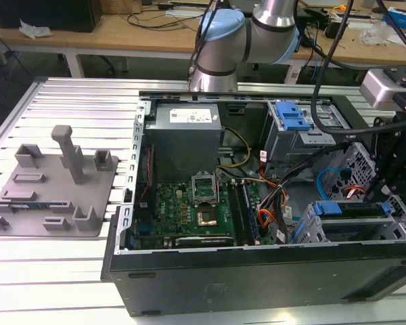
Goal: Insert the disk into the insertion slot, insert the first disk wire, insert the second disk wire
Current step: 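Insert the first disk wire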
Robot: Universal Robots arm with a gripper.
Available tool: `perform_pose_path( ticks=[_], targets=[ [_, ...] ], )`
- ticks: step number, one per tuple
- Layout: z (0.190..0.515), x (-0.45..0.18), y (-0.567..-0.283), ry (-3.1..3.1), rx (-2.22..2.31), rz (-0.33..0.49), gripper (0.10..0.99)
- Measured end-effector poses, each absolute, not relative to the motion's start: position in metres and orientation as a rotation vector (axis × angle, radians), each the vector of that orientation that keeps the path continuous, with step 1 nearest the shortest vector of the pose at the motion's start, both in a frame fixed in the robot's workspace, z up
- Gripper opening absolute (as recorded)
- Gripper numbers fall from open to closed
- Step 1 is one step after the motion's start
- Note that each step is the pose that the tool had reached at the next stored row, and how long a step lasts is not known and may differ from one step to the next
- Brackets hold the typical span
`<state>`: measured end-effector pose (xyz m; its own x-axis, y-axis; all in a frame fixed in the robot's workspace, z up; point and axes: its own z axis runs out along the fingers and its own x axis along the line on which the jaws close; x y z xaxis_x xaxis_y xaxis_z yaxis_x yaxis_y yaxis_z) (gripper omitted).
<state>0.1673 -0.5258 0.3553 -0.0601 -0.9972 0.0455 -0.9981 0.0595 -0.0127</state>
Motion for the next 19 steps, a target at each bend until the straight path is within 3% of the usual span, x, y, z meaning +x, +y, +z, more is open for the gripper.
perform_pose_path(
  ticks=[19],
  targets=[
    [0.342, 0.167, -0.525, -2.269, 2.137, 0.063, 0.165]
  ],
)
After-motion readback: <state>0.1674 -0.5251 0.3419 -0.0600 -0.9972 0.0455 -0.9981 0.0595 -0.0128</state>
